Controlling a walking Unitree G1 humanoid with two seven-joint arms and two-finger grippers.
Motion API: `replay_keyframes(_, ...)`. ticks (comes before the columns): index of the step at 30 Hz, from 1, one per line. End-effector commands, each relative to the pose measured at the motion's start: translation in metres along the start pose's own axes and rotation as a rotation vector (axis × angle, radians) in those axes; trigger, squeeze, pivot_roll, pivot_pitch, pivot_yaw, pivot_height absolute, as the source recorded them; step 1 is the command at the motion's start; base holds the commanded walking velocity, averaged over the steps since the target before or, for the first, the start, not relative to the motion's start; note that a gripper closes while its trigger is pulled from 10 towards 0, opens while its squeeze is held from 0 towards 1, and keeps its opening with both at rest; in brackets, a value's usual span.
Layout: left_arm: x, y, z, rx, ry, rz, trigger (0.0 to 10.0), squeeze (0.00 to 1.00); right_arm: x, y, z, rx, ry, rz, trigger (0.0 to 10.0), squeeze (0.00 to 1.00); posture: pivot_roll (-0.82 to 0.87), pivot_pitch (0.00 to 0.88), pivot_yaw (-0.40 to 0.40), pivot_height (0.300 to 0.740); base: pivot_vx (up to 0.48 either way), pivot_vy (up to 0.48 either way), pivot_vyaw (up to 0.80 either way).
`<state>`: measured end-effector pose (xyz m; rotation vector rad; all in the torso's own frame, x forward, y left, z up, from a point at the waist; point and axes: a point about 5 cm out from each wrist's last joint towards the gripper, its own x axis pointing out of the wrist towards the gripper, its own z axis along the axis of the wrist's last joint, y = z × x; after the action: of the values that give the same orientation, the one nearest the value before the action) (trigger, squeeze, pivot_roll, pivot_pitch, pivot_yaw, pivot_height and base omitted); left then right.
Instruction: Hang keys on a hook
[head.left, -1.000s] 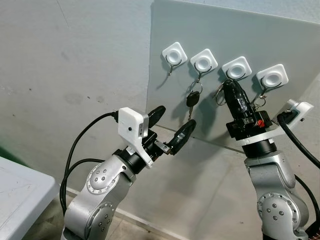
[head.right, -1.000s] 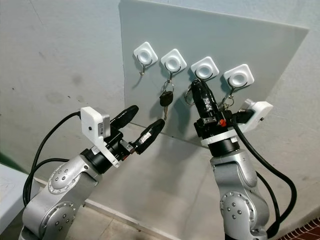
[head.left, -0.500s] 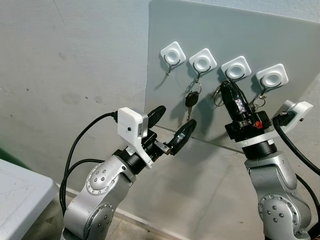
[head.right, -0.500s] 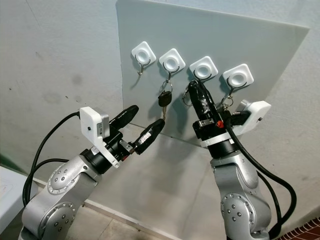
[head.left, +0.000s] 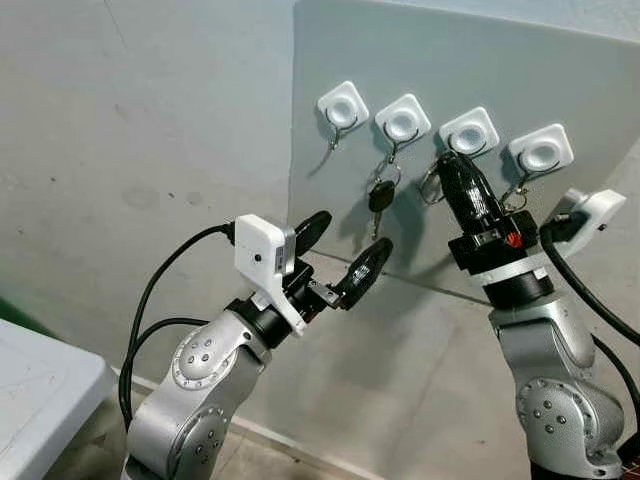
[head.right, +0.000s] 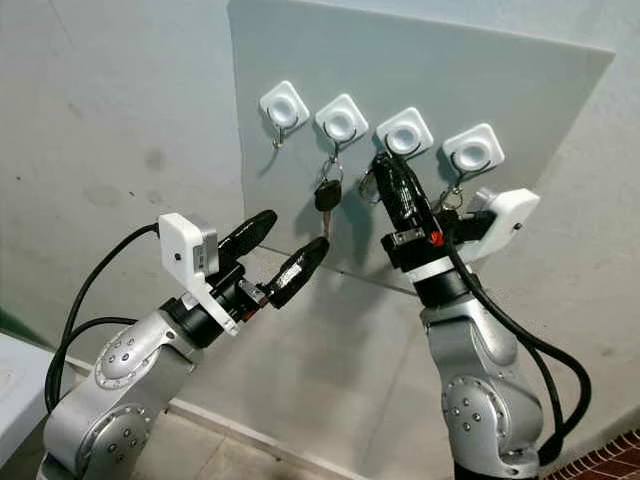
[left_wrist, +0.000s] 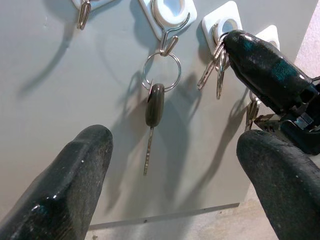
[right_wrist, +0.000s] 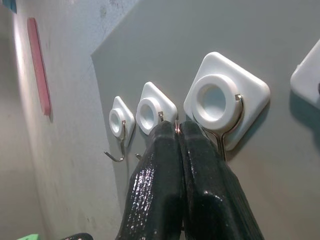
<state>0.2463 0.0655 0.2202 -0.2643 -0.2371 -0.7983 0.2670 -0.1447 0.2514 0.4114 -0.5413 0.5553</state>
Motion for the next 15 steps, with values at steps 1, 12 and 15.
replay_keyframes(1, 0.000, -0.002, 0.003, 0.004, -0.009, -0.007, 10.0, 0.00, 0.008, 0.000, 0.019, -0.038, -0.091, 0.005, 10.0, 0.00, 0.02, 0.025, -0.057, 0.740, 0.000, 0.000, 0.00)
replay_keyframes(12, 0.001, -0.002, 0.004, 0.002, -0.012, -0.005, 10.0, 0.00, 0.002, -0.007, -0.020, -0.106, 0.212, -0.013, 10.0, 0.00, 0.01, 0.023, -0.057, 0.740, 0.000, 0.000, 0.00)
replay_keyframes(15, 0.001, -0.002, 0.004, 0.002, -0.011, -0.005, 10.0, 0.00, 0.001, -0.009, -0.026, -0.141, 0.251, -0.029, 10.0, 0.00, 0.02, 0.021, -0.058, 0.740, 0.000, 0.000, 0.00)
